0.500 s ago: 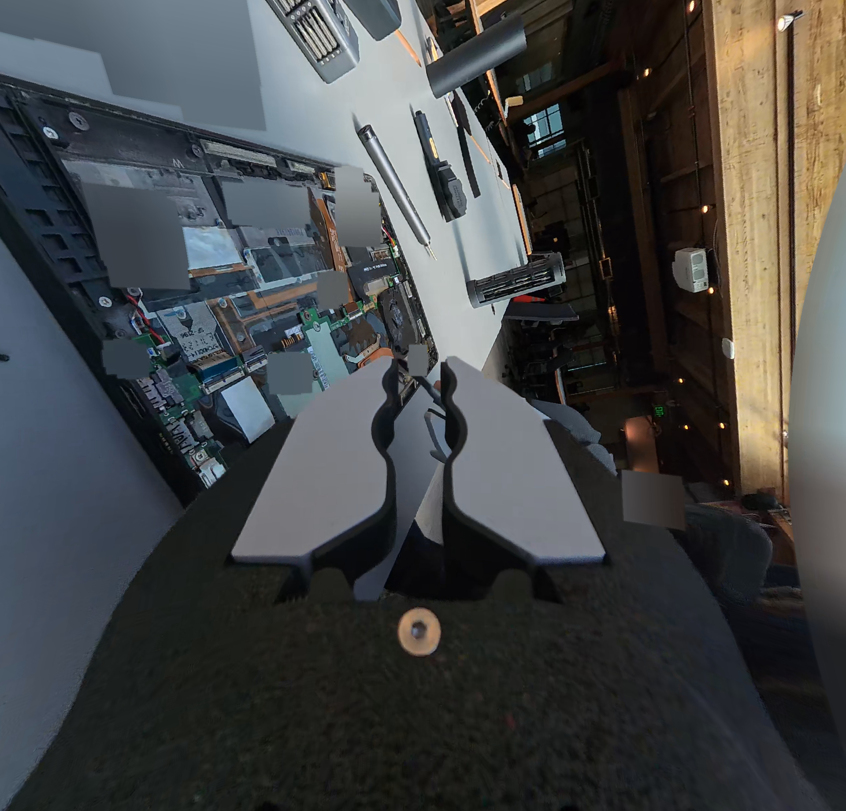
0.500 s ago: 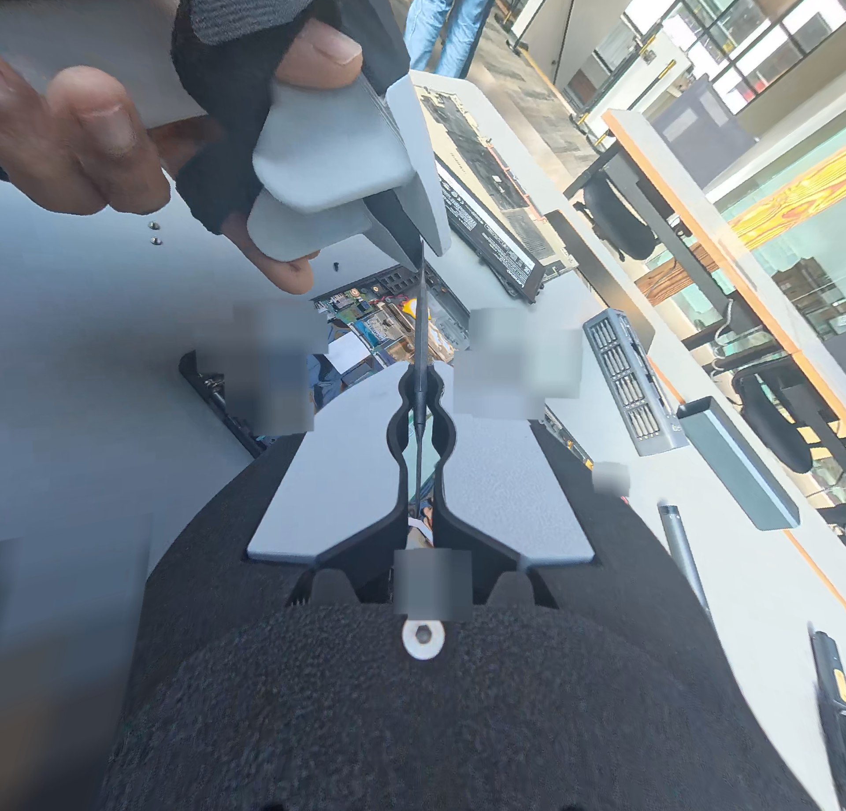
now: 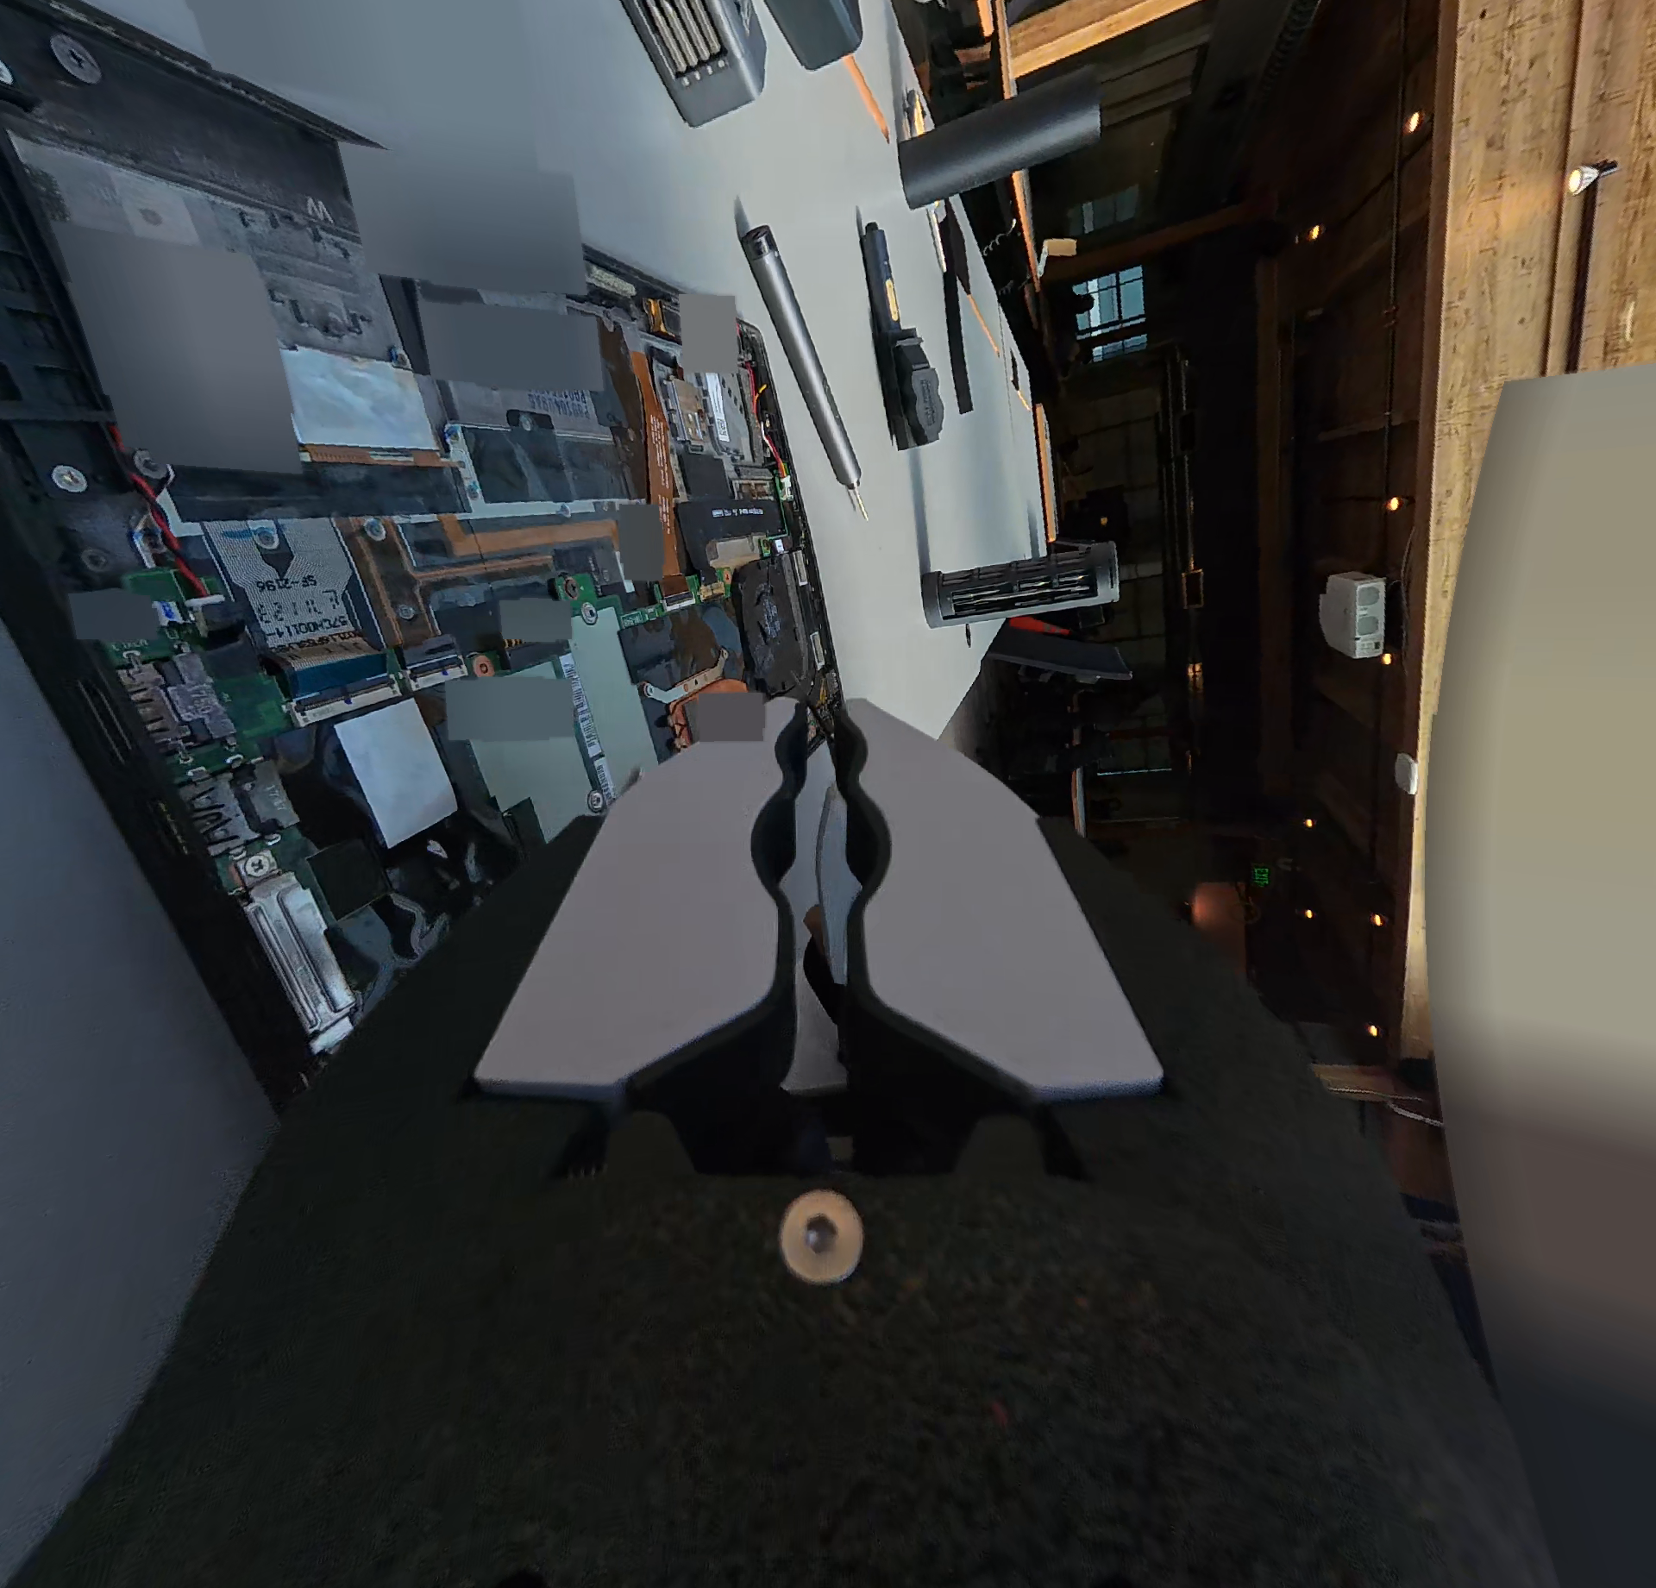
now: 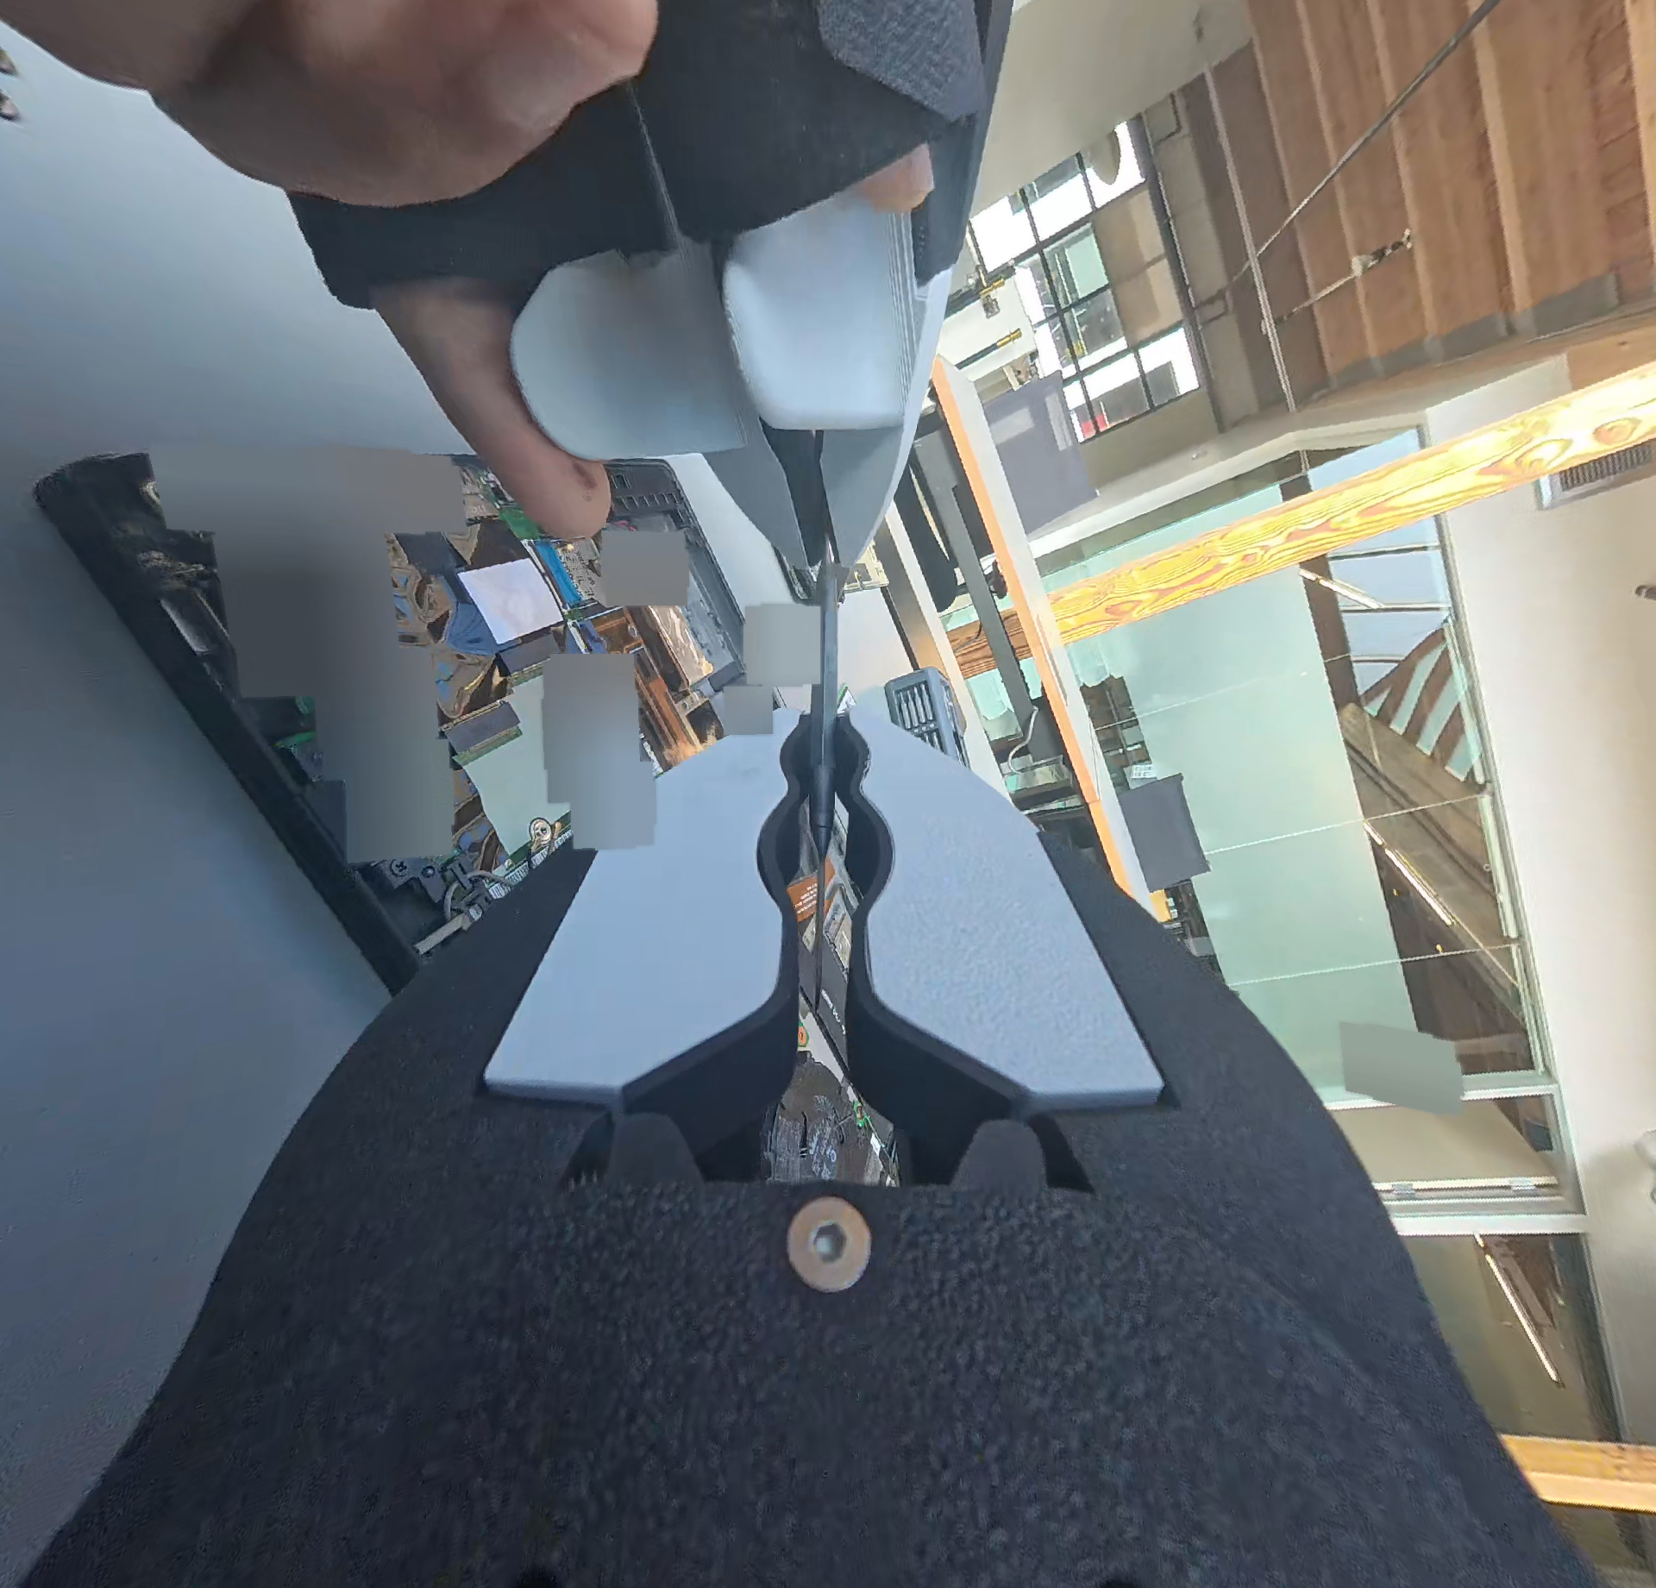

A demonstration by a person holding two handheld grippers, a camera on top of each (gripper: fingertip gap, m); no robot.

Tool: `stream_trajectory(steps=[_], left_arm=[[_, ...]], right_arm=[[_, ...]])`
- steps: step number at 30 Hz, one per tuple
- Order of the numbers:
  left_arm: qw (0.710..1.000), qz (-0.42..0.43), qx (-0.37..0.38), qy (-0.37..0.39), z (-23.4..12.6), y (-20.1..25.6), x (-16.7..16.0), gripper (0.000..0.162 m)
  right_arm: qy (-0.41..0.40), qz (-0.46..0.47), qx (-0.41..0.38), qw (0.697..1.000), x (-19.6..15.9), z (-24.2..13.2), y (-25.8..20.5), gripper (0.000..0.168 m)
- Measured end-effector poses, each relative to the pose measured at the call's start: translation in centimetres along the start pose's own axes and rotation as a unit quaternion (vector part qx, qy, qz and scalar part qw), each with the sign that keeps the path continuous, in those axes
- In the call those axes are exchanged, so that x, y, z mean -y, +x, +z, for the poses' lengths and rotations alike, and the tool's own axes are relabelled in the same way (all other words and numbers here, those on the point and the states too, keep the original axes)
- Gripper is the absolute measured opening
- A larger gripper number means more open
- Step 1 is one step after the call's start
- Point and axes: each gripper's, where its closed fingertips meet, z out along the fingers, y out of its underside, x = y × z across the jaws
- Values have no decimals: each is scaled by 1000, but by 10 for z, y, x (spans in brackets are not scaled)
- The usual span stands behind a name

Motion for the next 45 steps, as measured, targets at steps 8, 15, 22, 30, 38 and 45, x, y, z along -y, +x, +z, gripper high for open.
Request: stream_trajectory(steps=[8, 15, 22, 30, 38, 45], left_arm=[[1000, -3, -17, 2, 9, 4, -5, 1], [999, 20, -41, -16, 10, 14, -4, 0], [998, 12, -65, -16, 6, 17, -4, 0], [997, 60, -8, -37, -1, -7, -12, 18], [917, 336, 181, -120, -36, -69, -12, 0], [848, 472, 180, -161, -37, -73, -5, 0]], right_arm=[[2, 125, 70, 990, -12, -1, -13, 7], [41, 289, 159, 943, -7, -4, -13, 7], [75, 465, 247, 847, 4, -9, -12, 6], [2, 498, 285, 819, -8, -10, -20, 4], [-135, 465, 337, 807, -34, -8, -41, 4], [-210, 430, 377, 793, -43, -4, -53, 4]])
